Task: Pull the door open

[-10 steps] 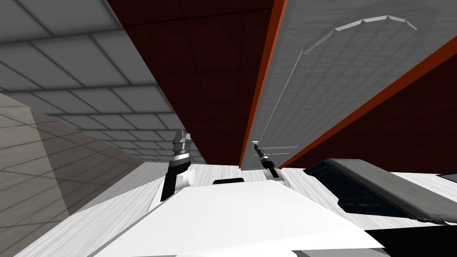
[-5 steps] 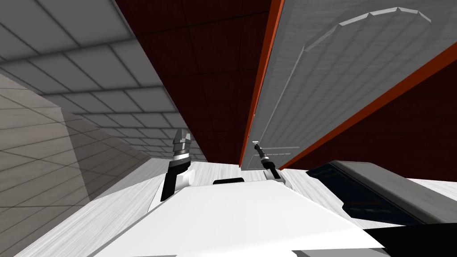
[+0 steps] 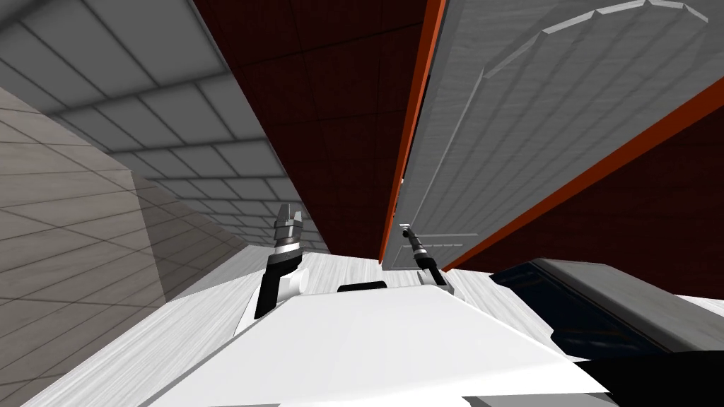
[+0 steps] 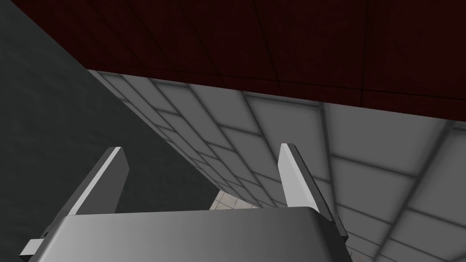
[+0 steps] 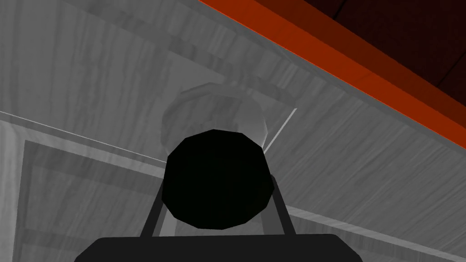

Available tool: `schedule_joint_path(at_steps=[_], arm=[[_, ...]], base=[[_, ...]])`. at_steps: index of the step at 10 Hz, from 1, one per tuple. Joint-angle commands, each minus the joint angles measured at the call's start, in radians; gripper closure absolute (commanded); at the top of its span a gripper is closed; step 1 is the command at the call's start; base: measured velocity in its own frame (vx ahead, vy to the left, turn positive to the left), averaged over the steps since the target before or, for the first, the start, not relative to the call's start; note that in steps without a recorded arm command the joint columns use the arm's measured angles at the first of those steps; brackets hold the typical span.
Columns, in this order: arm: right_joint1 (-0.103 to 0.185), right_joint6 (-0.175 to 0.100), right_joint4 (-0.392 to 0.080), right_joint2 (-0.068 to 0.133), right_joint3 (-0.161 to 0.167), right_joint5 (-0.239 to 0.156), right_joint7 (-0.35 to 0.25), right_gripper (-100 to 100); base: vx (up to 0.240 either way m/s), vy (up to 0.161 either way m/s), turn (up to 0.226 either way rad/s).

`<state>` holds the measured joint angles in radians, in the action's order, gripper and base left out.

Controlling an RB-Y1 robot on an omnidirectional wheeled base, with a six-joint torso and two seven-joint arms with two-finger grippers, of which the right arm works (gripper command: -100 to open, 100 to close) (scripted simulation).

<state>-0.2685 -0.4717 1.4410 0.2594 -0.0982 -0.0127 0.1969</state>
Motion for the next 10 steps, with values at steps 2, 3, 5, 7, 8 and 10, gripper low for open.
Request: schedule_joint_path(at_steps=[2,3,5,7,8,10], arm=[[-0.009,-0.005,0.023,-0.006,0.039,-0.060,-0.069,100],[-0.009,-0.005,0.023,-0.006,0.039,-0.060,-0.070,100],[-0.017,-0.007,0.032,-0.003,0.050,-0.103,-0.112,100],[-0.025,-0.008,0.041,-0.001,0.061,-0.147,-0.153,100],[-0.033,-0.010,0.050,0.002,0.072,-0.191,-0.192,100],[-0.041,-0.012,0.059,0.005,0.083,-0.234,-0.234,100]], base=[[-0.048,-0.027,0.051],[-0.043,-0.036,0.044],[-0.050,-0.031,0.098],[-0.043,-0.032,0.060],[-0.055,-0.022,0.100],[-0.050,-0.030,0.069]])
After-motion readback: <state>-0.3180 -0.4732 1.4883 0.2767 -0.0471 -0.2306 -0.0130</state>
